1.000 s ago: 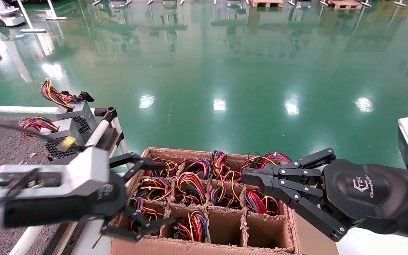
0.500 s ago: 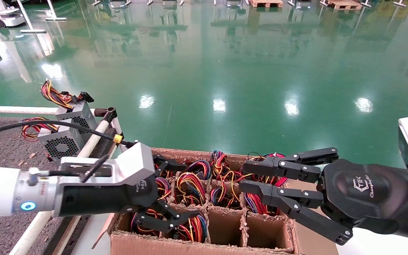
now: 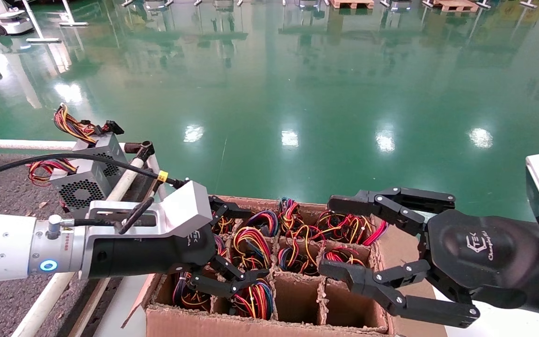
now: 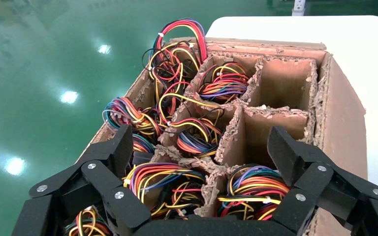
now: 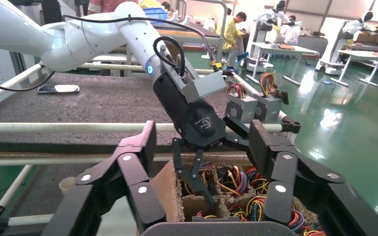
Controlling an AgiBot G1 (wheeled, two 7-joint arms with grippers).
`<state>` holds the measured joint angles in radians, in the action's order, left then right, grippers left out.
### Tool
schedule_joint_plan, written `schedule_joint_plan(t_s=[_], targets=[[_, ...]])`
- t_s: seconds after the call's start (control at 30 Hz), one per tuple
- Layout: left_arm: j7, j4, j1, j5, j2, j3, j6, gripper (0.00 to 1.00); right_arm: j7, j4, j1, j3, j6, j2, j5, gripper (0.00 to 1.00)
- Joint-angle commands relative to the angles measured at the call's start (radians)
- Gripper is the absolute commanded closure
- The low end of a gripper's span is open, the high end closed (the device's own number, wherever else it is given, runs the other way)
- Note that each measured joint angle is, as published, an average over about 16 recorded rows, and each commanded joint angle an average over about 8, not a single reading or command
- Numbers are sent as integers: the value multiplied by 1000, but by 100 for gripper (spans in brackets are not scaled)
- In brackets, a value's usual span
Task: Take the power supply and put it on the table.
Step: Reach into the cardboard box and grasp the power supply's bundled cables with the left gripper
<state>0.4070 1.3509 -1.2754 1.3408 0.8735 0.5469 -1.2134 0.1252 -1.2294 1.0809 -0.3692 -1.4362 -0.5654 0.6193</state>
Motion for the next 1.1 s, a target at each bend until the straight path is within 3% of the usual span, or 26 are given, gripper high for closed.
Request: schedule_joint_plan(t_s=[0.03,0.2,0.5,0.67,0.7,0.93,0.97,1.1], targets=[[-4,-1,4,-2,-2,-3,3,0,0,0,0,0,0,0,0,0],[62,-29,-23,-7,1,22,-55,0,0,0,0,0,0,0,0,0],[363,-48,-92,21,5,95,-162,0,0,0,0,0,0,0,0,0],[412,-27,-84,39,6,106,-152,0,0,0,0,0,0,0,0,0],[416,-24,-80,41,6,107,-147,8,0,0,0,0,0,0,0,0],[430,-16,-49,71,14,109,-92,96,0,0,0,0,0,0,0,0],[434,-16,-45,75,17,110,-85,100,0,0,0,0,0,0,0,0],[447,-14,-31,84,28,115,-66,100,0,0,0,0,0,0,0,0]])
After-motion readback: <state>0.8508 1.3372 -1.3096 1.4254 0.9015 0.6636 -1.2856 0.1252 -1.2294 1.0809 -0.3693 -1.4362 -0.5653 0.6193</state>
